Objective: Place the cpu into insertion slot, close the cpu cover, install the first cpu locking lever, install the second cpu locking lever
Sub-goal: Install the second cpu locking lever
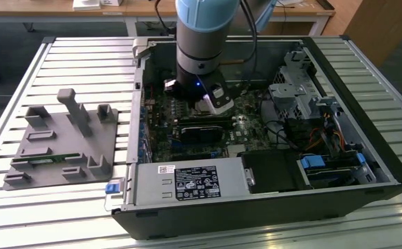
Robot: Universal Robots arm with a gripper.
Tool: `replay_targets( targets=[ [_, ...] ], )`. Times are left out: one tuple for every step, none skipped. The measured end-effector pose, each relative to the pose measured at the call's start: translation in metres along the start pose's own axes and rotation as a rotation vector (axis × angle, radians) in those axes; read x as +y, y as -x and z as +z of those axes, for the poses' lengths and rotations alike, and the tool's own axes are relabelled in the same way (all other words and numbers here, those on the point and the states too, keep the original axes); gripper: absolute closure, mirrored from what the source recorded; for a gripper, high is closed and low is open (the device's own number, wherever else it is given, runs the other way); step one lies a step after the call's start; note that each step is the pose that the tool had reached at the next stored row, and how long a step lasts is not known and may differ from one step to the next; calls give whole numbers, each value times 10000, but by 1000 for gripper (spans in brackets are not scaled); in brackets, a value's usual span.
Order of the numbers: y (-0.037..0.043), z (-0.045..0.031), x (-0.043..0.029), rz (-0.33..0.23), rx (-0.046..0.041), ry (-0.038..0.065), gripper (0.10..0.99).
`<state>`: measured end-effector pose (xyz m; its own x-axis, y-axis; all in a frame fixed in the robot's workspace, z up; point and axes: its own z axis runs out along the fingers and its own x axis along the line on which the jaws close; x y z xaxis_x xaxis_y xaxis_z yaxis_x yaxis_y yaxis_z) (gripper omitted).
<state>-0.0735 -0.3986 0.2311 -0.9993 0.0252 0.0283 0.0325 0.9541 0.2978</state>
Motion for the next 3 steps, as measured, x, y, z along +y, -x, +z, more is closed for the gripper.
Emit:
replay_targets(
  targets=[
    [0,-3,1,0,-1,2,980],
    [0,-3,1,-1,-3,4,980],
    [0,-5,2,0,-2,4,980]
  ],
)
